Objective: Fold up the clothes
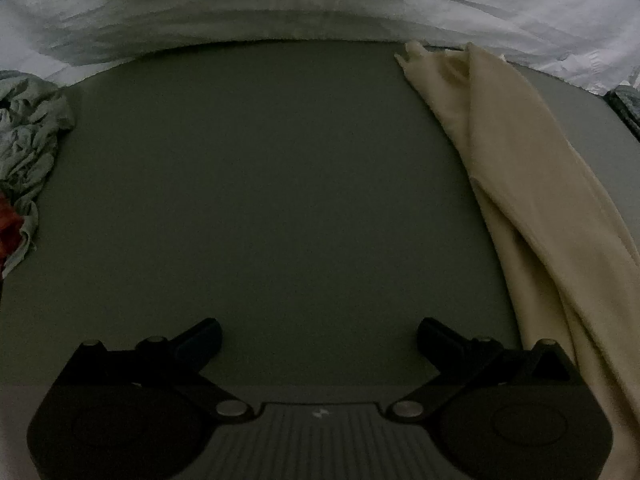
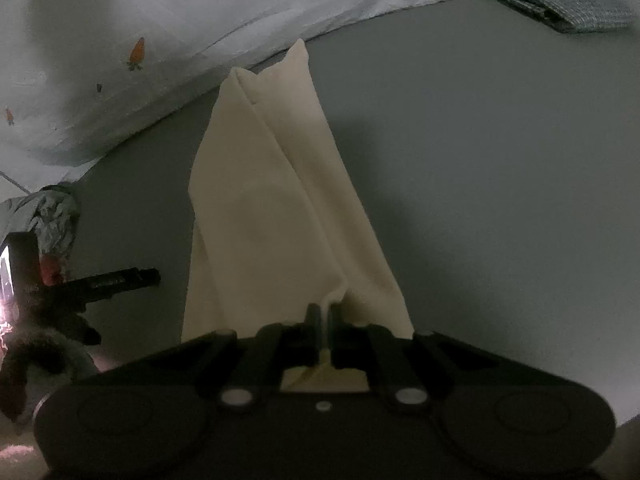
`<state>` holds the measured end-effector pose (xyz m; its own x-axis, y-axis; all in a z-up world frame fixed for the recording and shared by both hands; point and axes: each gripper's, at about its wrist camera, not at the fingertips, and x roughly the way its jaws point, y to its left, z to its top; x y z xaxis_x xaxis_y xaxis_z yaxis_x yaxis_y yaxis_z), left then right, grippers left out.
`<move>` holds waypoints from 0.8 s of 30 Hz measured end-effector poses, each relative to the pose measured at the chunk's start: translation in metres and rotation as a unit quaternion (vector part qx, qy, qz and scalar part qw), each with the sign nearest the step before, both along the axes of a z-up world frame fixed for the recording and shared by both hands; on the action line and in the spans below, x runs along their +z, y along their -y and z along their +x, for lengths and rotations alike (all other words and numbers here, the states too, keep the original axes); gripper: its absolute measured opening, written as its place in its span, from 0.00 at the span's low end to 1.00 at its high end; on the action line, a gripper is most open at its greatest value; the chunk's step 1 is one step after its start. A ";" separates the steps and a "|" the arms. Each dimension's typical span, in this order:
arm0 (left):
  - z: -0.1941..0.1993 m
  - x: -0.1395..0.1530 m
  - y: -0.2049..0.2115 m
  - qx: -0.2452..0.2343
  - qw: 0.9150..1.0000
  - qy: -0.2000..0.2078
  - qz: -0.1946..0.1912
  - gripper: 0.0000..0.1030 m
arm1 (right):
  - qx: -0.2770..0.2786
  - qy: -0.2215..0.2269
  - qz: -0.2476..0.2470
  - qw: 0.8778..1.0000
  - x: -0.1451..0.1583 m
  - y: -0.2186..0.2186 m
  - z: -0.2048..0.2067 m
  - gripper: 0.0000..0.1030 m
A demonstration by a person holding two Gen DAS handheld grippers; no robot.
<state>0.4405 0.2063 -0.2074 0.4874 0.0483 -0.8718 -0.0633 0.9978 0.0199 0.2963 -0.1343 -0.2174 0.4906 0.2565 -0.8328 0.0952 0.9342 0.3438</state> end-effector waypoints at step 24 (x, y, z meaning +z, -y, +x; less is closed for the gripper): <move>-0.072 0.028 0.057 -0.103 0.979 -0.034 -0.174 0.99 | -0.064 -0.005 0.050 0.997 -0.025 0.043 -0.050 0.47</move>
<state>0.3687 0.1488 -0.1794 0.3968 -0.3496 -0.8487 0.1290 0.9367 -0.3256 0.2461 -0.1777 -0.2423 0.5172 0.2744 -0.8106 0.2151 0.8751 0.4335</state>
